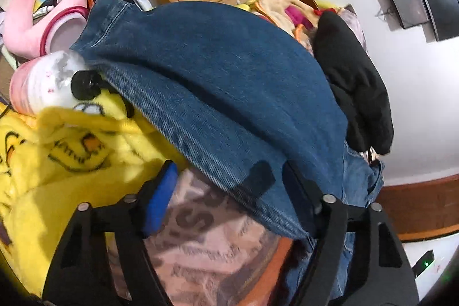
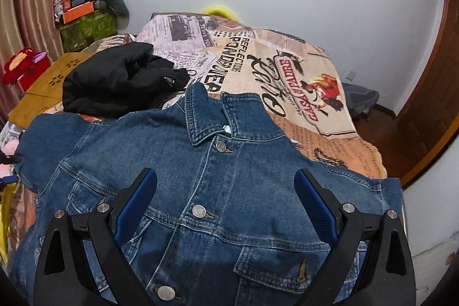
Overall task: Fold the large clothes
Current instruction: 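Grasp the jacket sleeve nearest the left tool with the left gripper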
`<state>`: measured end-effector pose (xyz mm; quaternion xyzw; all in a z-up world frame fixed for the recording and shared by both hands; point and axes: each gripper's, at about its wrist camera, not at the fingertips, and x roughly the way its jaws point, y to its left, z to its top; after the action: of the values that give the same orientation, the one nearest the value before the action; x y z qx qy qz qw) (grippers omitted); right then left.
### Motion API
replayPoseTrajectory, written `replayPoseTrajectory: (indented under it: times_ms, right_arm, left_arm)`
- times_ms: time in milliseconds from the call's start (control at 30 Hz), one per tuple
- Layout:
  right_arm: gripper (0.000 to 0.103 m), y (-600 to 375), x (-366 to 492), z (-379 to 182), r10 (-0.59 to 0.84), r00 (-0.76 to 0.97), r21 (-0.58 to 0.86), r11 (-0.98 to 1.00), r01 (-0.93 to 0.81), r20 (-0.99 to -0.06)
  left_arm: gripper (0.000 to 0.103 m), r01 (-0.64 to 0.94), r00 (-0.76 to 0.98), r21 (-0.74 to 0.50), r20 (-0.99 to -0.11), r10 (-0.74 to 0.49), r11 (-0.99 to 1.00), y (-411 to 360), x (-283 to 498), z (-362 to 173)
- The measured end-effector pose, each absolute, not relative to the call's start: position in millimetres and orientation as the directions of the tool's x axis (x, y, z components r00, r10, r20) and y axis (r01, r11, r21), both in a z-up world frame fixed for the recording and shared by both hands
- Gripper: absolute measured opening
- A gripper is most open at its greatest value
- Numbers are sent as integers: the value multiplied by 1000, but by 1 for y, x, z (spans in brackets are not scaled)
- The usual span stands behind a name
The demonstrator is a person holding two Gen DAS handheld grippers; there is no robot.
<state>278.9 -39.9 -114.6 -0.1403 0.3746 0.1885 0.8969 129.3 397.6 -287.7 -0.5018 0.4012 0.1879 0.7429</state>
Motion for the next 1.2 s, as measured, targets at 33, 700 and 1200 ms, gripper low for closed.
replayPoseTrajectory:
  times_ms: [33, 700, 1200]
  right_arm:
    - [95, -40, 281, -116, 236, 643, -106, 889, -446, -729]
    - [95, -37, 260, -102, 196, 705, -248, 845, -474, -681]
    - [95, -77, 242, -76, 200, 756, -231, 876, -423, -623]
  left_arm:
    - [67, -687, 605, -586, -789, -108, 430, 401, 131, -290]
    - [8, -662, 615, -324, -750, 243, 676, 368, 172, -169]
    - [4, -93, 795, -239, -602, -73, 967, 136, 293, -60]
